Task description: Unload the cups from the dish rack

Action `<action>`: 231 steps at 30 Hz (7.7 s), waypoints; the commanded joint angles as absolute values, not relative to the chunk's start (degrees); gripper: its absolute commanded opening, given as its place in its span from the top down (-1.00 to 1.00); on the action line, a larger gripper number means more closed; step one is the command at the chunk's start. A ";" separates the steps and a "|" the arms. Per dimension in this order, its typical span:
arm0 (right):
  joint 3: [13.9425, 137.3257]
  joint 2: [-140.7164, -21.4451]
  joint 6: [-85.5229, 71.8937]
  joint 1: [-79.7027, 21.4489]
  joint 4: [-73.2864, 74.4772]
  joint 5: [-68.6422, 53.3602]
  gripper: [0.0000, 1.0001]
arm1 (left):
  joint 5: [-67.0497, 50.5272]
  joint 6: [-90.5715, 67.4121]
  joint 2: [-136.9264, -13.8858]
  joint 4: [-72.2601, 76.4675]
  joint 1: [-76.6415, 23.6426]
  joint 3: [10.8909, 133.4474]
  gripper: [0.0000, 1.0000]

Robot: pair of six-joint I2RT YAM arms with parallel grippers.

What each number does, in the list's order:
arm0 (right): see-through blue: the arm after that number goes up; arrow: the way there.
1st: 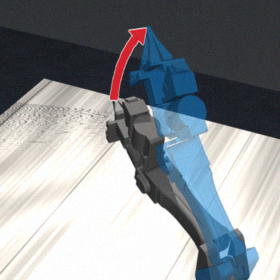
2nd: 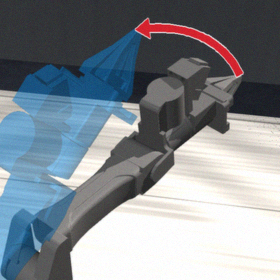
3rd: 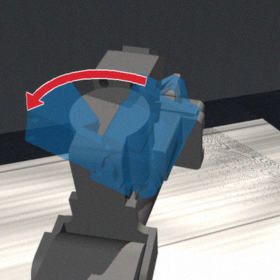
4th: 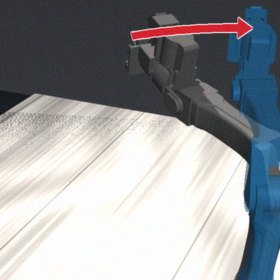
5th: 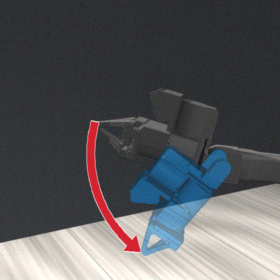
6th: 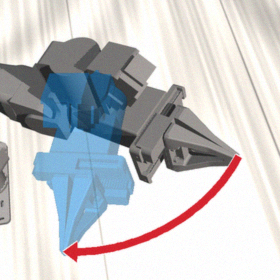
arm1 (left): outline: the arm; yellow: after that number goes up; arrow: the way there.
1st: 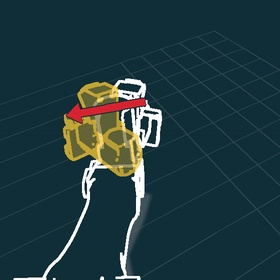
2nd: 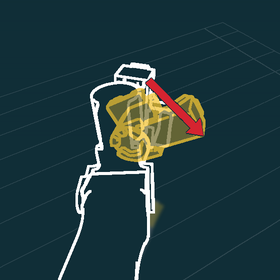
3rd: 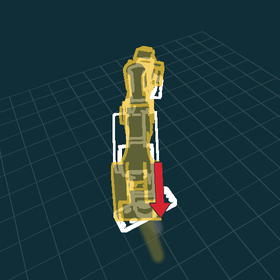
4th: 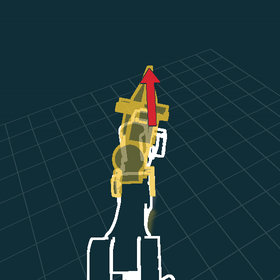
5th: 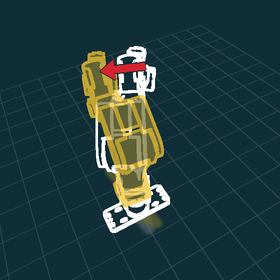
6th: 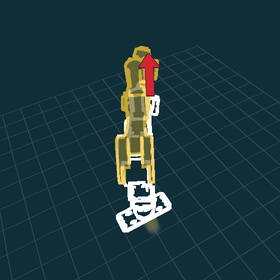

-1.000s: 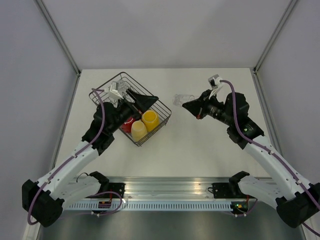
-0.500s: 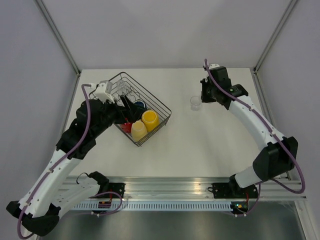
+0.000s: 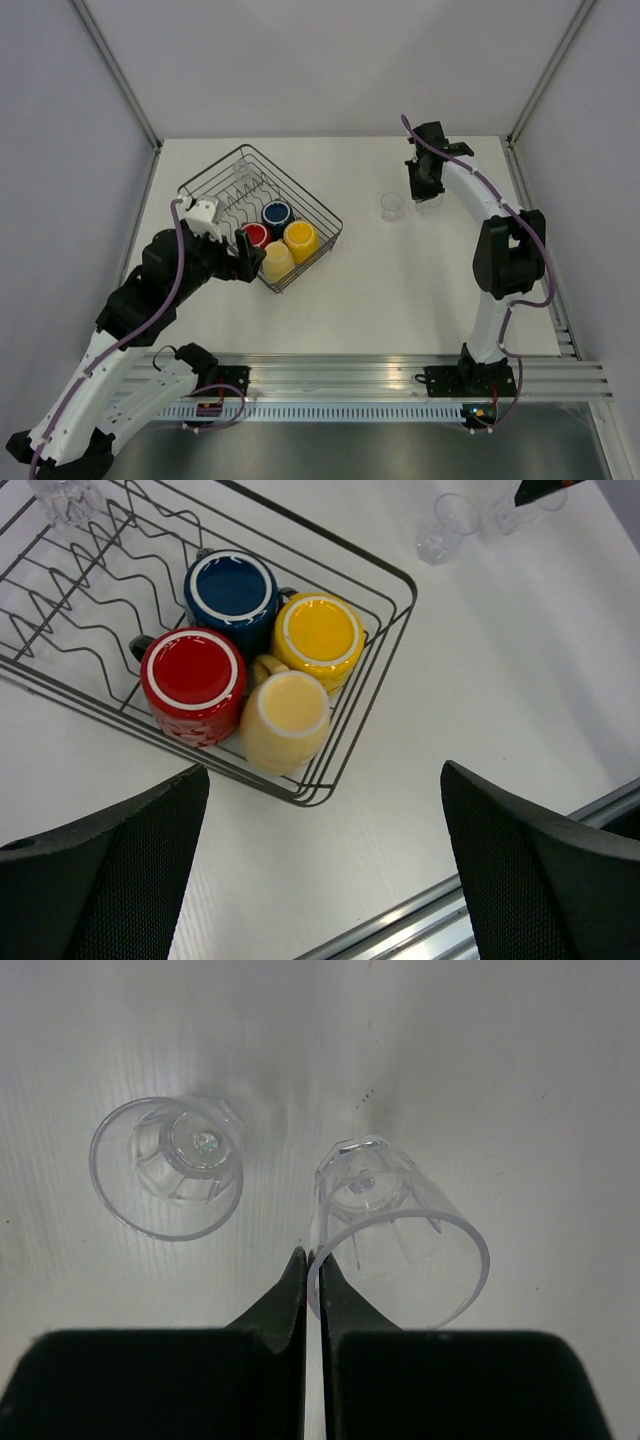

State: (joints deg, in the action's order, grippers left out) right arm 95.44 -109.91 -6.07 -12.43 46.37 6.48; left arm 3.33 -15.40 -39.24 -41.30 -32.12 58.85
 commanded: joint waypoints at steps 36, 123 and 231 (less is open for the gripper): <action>104.24 -112.78 -3.78 -10.81 50.89 6.06 0.28 | 14.32 -14.50 -36.91 -39.02 -32.26 53.26 -0.99; 49.83 -40.08 -29.97 -11.16 8.79 -32.26 -0.93 | 5.19 -8.35 -130.69 -30.23 -5.27 115.49 -0.60; 57.27 -55.54 -20.40 -36.39 9.29 2.49 0.99 | -15.38 -49.23 -51.95 -2.00 -28.04 48.69 -0.99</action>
